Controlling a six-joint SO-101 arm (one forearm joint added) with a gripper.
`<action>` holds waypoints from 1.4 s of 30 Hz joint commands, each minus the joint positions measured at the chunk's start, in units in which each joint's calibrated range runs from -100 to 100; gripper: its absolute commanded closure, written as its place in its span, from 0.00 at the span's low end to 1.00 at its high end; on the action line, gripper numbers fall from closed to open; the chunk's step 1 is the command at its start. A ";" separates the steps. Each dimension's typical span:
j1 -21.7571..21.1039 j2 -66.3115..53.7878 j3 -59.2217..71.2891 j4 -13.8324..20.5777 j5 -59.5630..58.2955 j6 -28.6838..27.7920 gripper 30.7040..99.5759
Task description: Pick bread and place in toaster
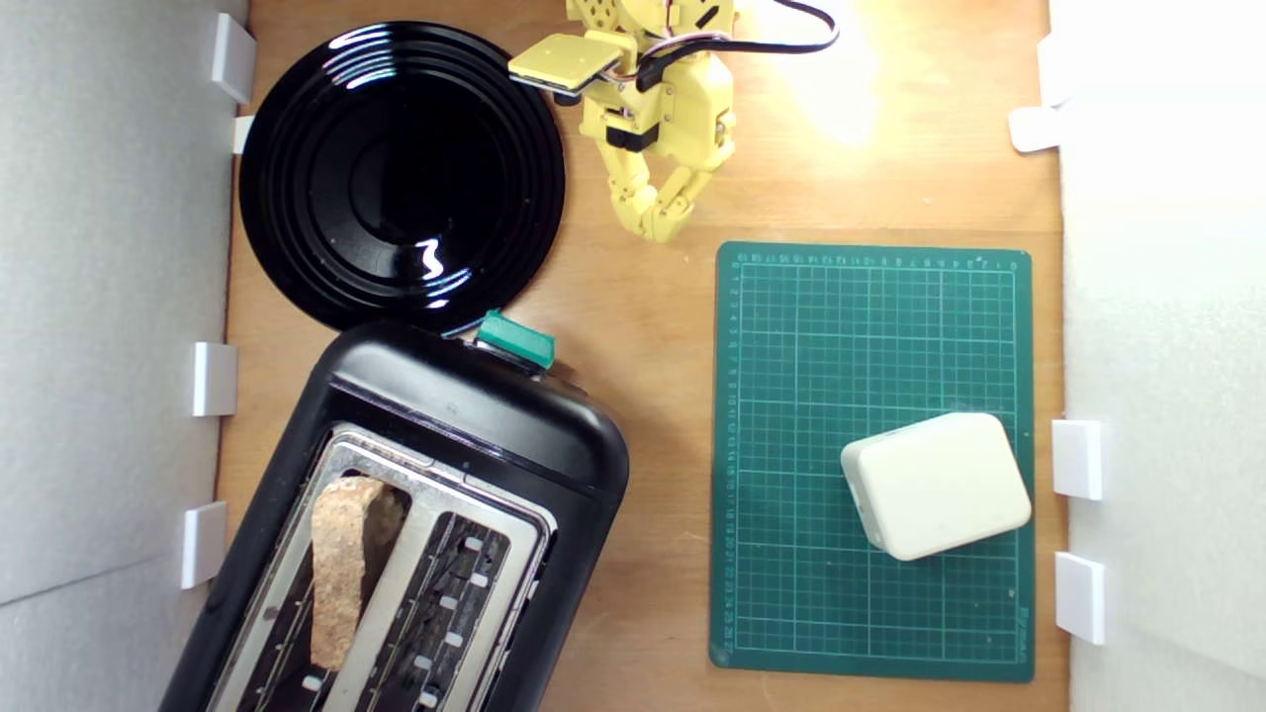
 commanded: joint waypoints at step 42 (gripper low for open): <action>0.51 -0.44 -0.11 -0.87 0.85 -2.14 0.98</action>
